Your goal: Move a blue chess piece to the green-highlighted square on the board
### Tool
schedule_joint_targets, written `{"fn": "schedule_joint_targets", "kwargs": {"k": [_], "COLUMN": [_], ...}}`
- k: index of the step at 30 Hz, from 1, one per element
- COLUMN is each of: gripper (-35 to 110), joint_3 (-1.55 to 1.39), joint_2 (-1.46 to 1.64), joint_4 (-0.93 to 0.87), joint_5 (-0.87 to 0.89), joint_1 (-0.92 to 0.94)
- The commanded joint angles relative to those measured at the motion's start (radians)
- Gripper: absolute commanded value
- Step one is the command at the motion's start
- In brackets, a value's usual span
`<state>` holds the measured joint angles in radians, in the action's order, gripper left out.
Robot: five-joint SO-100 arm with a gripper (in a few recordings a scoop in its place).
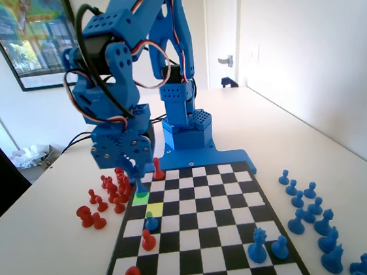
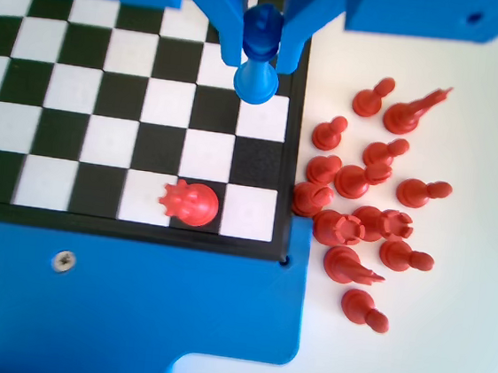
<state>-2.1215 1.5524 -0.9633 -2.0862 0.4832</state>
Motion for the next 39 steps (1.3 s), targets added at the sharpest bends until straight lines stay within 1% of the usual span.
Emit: {"fn": "schedule_joint_targets", "kwargs": {"k": [1, 9, 39], "gripper": [1, 1, 1], "joint_3": [-0.015, -0.075, -0.106], "joint_2": [0.069, 0.067, 0.067], "joint_4": [0.008, 0.075, 0.117], "joint_5": [-0.018, -0.029, -0.026], "joint_1": [0.017, 0.023, 0.031]}}
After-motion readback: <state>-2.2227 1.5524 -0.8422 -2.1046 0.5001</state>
